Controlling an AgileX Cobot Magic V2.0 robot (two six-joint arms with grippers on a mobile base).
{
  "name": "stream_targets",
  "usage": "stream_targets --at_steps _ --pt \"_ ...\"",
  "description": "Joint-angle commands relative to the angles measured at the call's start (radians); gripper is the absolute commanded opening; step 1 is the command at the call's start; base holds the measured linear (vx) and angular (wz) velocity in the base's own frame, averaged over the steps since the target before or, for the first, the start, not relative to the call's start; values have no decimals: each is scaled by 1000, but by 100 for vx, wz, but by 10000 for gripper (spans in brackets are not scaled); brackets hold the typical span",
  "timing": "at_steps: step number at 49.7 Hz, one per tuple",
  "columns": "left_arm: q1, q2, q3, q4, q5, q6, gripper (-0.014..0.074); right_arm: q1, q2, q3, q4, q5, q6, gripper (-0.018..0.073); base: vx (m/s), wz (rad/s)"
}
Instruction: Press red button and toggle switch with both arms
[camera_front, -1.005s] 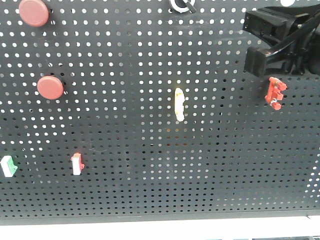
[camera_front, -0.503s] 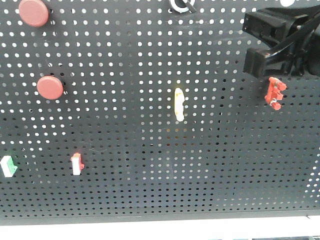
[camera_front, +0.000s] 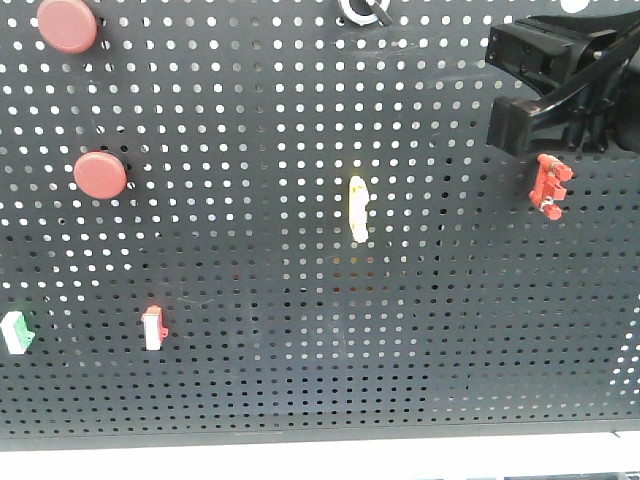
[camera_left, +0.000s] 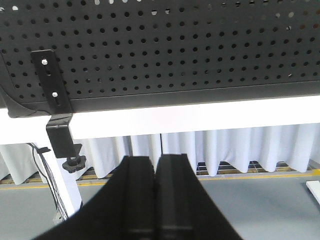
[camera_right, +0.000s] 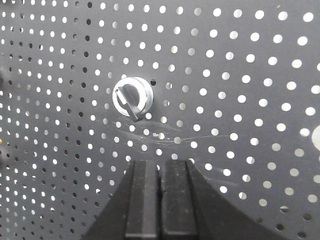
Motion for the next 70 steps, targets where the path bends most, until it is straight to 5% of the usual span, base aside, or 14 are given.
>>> stream_targets --at_steps 1,15,28,35,53,70 --pt "-1 -16 28 -7 -74 -7 1 1 -17 -30 -7 -79 -5 -3 0 0" --pt "-1 -16 28 -7 -74 -7 1 -21 -127 36 -5 -54 -36 -3 0 0" --pt "-1 -16 28 -7 -74 -7 1 -334 -494 541 56 -91 -27 -3 0 0" --pt "-1 -16 28 -7 -74 -7 1 -422 -713 852 55 -110 -27 -3 0 0" --pt "-1 -15 28 -6 -75 -7 1 -430 -1129 1350 60 -158 60 -3 0 0" --pt "-1 -15 28 -6 -73 -7 1 -430 -1125 1354 89 -80 50 -3 0 0"
